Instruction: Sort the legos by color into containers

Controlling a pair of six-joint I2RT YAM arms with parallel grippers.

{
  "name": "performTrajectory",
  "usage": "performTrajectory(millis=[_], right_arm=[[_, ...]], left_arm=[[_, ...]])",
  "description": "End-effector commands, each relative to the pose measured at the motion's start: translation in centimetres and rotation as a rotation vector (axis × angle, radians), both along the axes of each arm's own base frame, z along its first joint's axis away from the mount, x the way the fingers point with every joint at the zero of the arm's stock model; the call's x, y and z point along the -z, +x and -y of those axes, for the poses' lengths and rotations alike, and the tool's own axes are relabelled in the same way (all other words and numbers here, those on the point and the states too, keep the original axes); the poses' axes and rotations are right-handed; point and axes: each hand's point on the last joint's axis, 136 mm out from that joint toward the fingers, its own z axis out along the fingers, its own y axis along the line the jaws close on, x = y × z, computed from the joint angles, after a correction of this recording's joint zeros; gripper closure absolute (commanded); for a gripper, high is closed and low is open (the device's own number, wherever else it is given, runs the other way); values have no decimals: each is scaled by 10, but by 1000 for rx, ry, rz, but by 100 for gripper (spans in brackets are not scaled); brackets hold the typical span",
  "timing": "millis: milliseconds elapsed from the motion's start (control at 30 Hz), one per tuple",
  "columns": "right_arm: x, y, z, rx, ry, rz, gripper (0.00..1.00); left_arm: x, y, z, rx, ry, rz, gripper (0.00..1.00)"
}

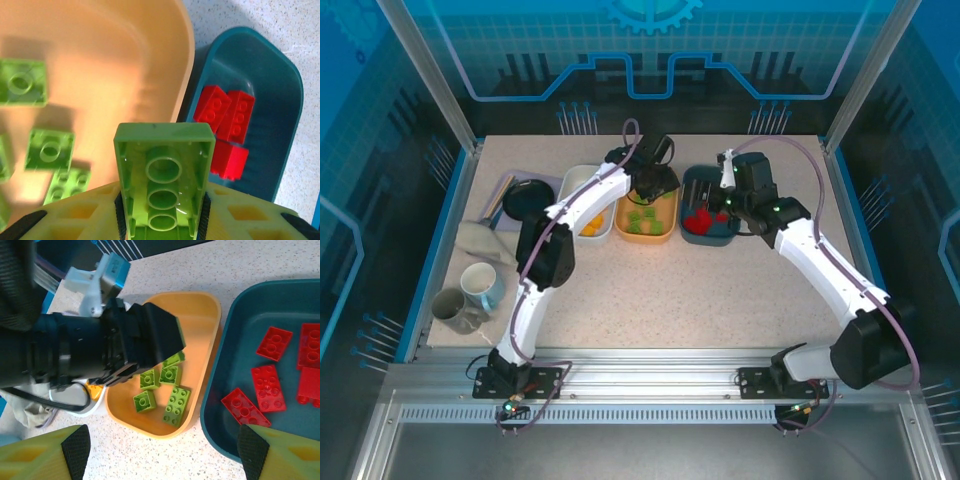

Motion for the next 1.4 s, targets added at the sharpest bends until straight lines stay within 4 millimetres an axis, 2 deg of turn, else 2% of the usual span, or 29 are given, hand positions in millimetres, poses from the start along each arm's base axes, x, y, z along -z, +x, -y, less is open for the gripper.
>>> performTrajectory(millis=[0,167,333,433,600,667,800,933,1067,1200,1333,1367], right_arm=[[-11,3,2,38,44,-12,20],[-12,0,8,56,50,-5,20],[-12,-3,9,52,58,-11,20],[-10,-4,8,52,63,-18,20],[-12,-6,8,47,61,-13,20],[-16,-7,7,30,48,-8,21],[-30,-14,2,-23,4,44,21],[-48,-30,-1,-84,-3,110,21],[-65,-53,-4,-161,-16,180,21],[-62,-83,-4,-237,-31,182,21],[-45,-113,2,-285,-36,130,20],[-41,-119,3,-291,-36,120,20]], left_arm=[[13,10,-1,55,-6,-36,58],[40,24,2,46,-48,-75,58],[61,28,1,40,-71,-121,56],[63,28,1,41,-83,-130,53],[36,29,1,41,-90,-94,46],[17,29,-3,33,-94,-67,46],[-37,23,-13,12,-95,13,46],[-87,-3,-33,-15,-88,69,45],[-116,-47,-64,-26,-46,99,43],[-115,-104,-100,-16,5,99,37],[-106,-160,-132,-7,21,110,30],[-103,-171,-136,0,20,112,16]])
